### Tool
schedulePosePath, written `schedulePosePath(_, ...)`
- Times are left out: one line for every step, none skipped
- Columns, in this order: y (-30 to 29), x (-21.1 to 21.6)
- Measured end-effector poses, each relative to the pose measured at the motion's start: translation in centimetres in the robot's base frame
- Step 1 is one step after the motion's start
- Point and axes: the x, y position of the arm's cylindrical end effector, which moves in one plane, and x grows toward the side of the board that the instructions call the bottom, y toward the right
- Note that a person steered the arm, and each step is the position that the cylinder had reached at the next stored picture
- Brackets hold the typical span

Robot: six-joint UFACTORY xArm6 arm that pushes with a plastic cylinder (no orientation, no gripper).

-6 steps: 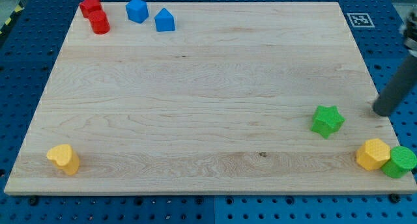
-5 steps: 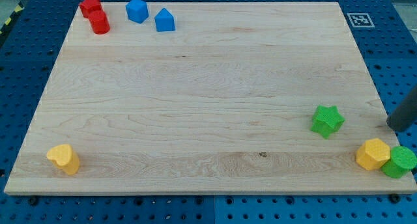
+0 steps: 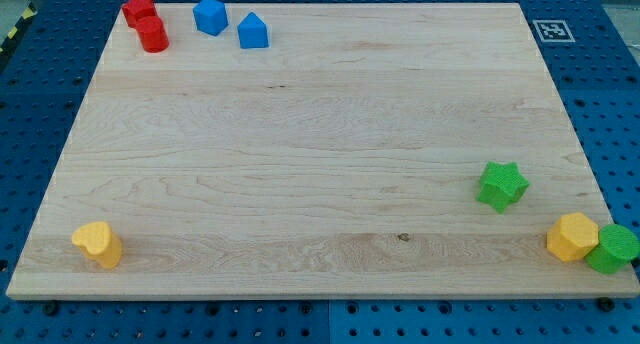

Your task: Move the green circle and hexagon towards the bottom right side of the green star

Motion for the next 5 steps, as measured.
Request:
schedulePosePath(-0.9, -0.3)
schedulePosePath(-2.2, -0.4)
schedulePosePath(-2.7, -1.4)
schedulePosePath(-3.8, -3.9)
schedulePosePath(-3.3, -4.2)
